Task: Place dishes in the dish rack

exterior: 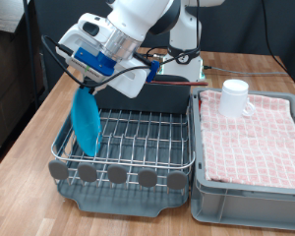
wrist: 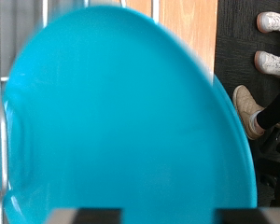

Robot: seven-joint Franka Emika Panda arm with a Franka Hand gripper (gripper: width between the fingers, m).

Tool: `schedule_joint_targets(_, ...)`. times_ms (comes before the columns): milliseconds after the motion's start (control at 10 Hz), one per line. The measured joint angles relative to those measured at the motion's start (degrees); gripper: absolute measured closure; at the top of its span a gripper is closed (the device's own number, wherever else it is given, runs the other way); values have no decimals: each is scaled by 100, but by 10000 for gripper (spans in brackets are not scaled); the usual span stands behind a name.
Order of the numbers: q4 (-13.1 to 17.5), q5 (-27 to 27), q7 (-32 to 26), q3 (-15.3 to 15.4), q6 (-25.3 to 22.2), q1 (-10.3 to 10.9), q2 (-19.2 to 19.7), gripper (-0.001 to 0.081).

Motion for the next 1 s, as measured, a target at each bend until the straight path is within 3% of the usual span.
schedule_joint_targets(100,10,-5,0,3,0,0,-2,538)
schedule_joint_targets(200,35,-5,-3,10,-6,0,-13,538)
schedule_joint_targets(400,148,-10,-97,53,-193,9,-99,181)
schedule_joint_targets(500,220,47,-187,90,-338,15,-172,181)
schedule_joint_targets(600,284,349,-388,124,-462,16,-249,45)
schedule_joint_targets(1000,498,1591,-1225,243,-861,19,-644,4)
